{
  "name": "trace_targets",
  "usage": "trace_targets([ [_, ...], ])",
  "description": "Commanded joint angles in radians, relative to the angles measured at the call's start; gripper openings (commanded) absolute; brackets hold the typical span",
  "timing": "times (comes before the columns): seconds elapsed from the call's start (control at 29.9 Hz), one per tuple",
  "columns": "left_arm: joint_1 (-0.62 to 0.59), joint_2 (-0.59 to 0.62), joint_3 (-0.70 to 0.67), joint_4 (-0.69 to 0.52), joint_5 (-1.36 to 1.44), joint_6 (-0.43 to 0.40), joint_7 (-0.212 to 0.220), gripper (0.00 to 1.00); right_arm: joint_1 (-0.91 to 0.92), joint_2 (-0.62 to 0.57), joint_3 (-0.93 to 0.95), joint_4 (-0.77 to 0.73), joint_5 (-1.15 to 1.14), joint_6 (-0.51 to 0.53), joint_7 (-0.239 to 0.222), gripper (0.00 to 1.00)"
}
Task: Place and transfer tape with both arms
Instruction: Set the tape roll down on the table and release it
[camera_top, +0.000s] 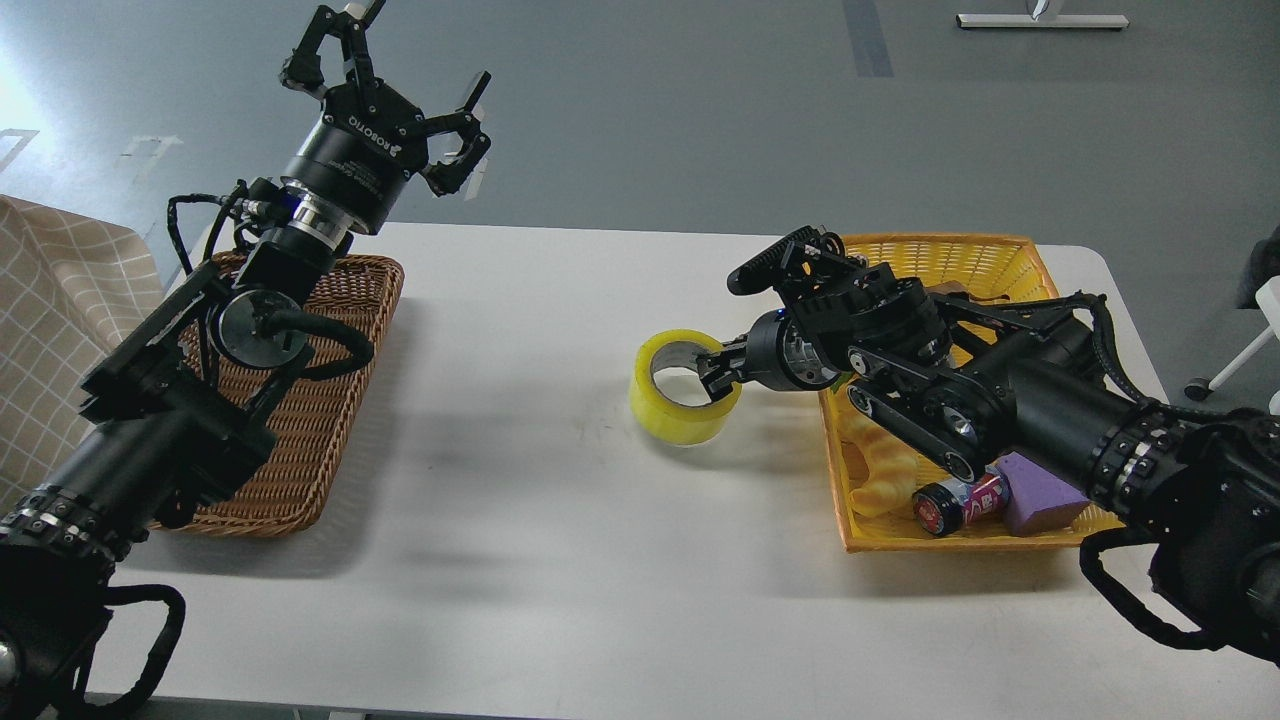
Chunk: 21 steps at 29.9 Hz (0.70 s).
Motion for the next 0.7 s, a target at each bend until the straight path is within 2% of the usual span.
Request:
trace_targets([
  [0.0, 0.002, -0.001, 0.000, 0.000, 0.000, 0.000, 0.000, 0.98, -0.010, 0.000, 0.001, 0.000, 0.003, 0.000, 0.002, 0.06],
  [0.33, 0.000, 0.003, 0.000, 0.000, 0.000, 0.000, 0.000, 0.98, -0.025, 0.000, 0.004, 0.003, 0.005, 0.000, 0.003, 0.06],
  [0.67, 0.000, 0.004, 0.000, 0.002, 0.000, 0.000, 0.000, 0.98, -0.027, 0.000, 0.004, 0.003, 0.005, 0.000, 0.003, 0.15],
])
